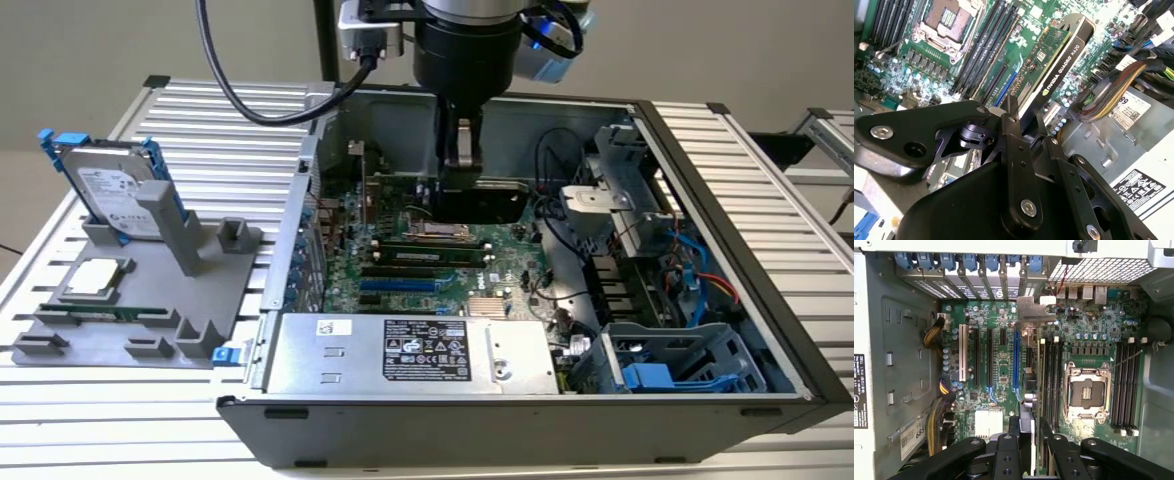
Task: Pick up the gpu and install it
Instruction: 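Insert the gpu into the slot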
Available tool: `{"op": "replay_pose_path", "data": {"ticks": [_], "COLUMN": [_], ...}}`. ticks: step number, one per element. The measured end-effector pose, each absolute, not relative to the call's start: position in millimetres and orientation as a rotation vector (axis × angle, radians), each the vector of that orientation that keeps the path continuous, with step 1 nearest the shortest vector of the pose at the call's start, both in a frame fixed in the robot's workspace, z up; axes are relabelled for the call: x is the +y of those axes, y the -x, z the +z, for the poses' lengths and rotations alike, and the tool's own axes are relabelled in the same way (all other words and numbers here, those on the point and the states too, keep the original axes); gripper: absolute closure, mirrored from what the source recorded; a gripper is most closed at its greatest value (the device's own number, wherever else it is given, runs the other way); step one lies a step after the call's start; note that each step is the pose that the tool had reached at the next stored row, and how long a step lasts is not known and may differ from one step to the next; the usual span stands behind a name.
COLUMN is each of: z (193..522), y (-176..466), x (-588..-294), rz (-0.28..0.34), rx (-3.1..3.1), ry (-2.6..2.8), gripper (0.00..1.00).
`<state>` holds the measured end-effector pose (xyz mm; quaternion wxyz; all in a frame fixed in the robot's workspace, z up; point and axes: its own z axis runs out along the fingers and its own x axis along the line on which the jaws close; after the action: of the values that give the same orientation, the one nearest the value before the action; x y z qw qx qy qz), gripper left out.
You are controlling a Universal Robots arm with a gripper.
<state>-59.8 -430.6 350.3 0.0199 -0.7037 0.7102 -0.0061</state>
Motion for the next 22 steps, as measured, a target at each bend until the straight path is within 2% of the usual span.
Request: {"op": "replay_pose_path", "data": {"ticks": [22], "z": [341.8], "y": [59.8], "x": [-430.5], "rz": [-0.019], "rx": [2.203], "ry": [2.183], "gripper": [1.0]}}
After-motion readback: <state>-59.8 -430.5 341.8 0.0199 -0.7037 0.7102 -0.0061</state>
